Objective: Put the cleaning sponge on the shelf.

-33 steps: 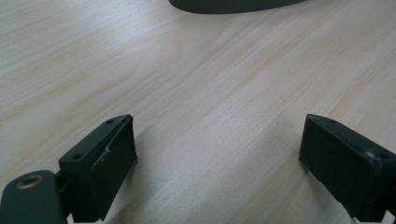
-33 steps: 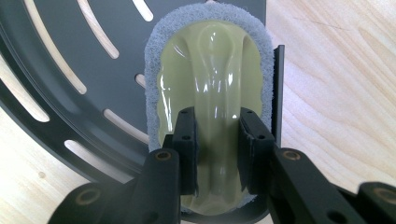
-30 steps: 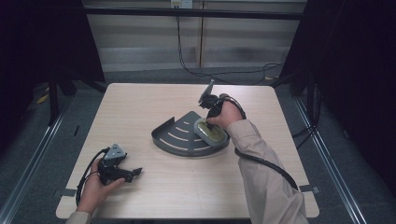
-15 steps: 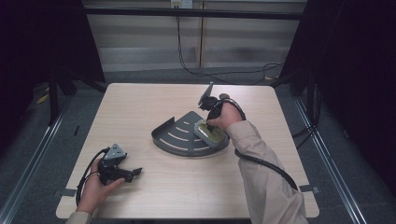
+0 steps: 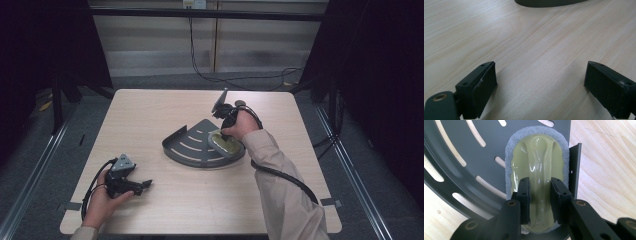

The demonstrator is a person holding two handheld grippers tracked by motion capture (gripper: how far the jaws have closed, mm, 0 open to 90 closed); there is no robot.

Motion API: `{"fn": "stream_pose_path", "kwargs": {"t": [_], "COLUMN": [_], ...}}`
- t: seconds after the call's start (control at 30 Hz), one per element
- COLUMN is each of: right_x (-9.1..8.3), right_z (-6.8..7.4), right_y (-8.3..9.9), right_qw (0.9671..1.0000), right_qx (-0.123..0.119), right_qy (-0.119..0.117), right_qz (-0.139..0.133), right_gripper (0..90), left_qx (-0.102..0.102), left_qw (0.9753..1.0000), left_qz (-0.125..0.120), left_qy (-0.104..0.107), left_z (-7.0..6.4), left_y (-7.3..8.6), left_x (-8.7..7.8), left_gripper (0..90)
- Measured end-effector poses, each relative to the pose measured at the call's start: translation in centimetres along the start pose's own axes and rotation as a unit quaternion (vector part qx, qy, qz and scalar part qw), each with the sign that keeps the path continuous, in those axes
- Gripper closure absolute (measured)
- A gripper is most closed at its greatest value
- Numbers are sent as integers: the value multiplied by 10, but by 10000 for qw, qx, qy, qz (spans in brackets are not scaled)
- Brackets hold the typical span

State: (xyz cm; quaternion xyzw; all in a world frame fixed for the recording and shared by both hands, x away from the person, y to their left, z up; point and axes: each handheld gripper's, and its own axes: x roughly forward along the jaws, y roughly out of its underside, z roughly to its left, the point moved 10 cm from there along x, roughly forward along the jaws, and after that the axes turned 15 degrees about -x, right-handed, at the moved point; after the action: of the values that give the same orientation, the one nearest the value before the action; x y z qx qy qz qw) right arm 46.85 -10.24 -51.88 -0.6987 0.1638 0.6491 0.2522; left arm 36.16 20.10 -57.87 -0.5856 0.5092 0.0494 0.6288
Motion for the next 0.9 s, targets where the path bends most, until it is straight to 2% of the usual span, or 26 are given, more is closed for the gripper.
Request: {"fn": "stream_pose_path", "kwargs": {"t": [0.37, 0.7, 0.9], "right_x": [0, -2, -8], "right_z": [0, 0, -1], "right_y": [0, -2, -3], "right_qw": [10000, 9995, 9986], "right_qx": [33, 47, 42], "right_qy": [-16, 3, 82], "right_qz": [-36, -320, -513], "right_gripper": [689, 477, 410], "left_qx": [5, 5, 0], "left_qw": [10000, 10000, 10000], "left_qz": [0, 1, 0], "left_qy": [-2, -4, -3], "left_z": [0, 0, 0], "left_y": [0, 0, 0], "left_x": [0, 0, 0], "left_gripper": [102, 102, 102]}}
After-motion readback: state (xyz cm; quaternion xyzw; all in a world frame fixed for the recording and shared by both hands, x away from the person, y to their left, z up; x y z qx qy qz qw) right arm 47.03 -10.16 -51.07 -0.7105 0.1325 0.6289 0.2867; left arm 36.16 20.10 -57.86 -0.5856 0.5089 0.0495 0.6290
